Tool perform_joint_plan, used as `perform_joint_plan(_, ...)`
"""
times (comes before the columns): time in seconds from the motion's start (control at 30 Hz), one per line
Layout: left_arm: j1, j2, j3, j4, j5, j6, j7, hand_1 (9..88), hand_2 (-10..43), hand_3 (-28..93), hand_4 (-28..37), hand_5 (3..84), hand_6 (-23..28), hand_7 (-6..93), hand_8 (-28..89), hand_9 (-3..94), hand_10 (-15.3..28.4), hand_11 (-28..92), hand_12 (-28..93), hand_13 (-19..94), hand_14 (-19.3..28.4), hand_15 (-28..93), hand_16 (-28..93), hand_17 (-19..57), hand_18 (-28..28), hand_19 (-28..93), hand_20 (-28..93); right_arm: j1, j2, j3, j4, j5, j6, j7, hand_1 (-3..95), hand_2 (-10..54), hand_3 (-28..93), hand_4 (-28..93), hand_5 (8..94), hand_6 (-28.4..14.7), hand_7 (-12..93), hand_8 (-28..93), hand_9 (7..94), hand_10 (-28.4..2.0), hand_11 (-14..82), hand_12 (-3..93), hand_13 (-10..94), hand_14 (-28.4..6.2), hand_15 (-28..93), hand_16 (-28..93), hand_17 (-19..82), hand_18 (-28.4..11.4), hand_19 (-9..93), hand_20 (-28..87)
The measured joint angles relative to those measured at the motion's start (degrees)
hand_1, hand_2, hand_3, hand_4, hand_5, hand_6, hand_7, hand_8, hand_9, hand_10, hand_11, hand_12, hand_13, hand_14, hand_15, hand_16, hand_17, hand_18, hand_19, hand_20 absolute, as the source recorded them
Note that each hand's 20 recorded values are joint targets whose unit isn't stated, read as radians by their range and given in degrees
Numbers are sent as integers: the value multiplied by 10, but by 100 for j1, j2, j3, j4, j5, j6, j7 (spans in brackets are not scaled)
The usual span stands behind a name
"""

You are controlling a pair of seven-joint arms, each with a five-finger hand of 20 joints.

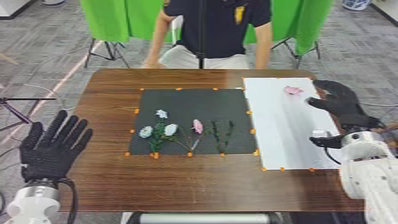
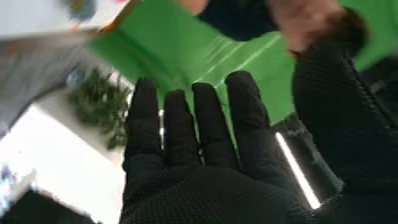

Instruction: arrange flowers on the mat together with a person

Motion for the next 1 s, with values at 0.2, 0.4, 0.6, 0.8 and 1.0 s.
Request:
perform_joint_plan(0.2, 2, 2, 11, -37, 34, -10, 12, 252, 174, 705, -283, 423, 77, 120, -100, 374, 153, 191, 81, 295, 156, 311, -62, -58, 146, 343, 140, 699, 199, -691, 386, -1676, -579, 1153, 401, -95, 815, -282, 391, -19, 219, -146, 362, -99, 100, 90, 302, -91, 246, 12, 182, -145, 553, 66)
perform_joint_plan(0.4, -53, 19, 158, -46, 176, -17, -116, 252, 174, 705, -283, 424, 77, 119, -99, 374, 154, 191, 82, 294, 157, 312, -61, -59, 146, 343, 140, 1375, 317, -1489, 1336, -2777, -229, 1326, 402, -95, 803, -282, 409, -14, 243, -159, 386, -97, 120, 87, 334, -91, 264, 20, 195, -152, 583, 55)
perform_joint_plan(0.6, -126, 30, 243, -45, 248, -7, -181, 254, 174, 703, -283, 424, 78, 120, -99, 373, 154, 191, 82, 294, 158, 316, -61, -59, 146, 343, 140, 1647, 260, -1619, 1879, -2267, -146, 1425, 408, -95, 807, -283, 409, -16, 245, -164, 387, -97, 124, 84, 337, -90, 268, 21, 198, -150, 585, 38)
perform_joint_plan(0.8, -210, 56, 372, -9, 242, -6, -175, 253, 174, 704, -283, 425, 78, 122, -99, 374, 155, 193, 83, 294, 160, 318, -62, -58, 146, 343, 141, 1909, 338, -1778, 2270, -1943, -307, 1512, 410, -95, 806, -283, 392, -20, 247, -164, 374, -98, 128, 85, 340, -86, 272, 20, 198, -149, 585, 29)
perform_joint_plan(1.0, -225, 58, 333, 17, 205, 59, -202, 254, 174, 705, -283, 426, 78, 123, -100, 374, 155, 193, 82, 295, 160, 321, -63, -58, 146, 343, 140, 2061, 401, -1823, 2458, -1901, -258, 1508, 410, -95, 809, -283, 387, -20, 250, -165, 370, -97, 130, 82, 345, -83, 274, 18, 201, -149, 587, 24)
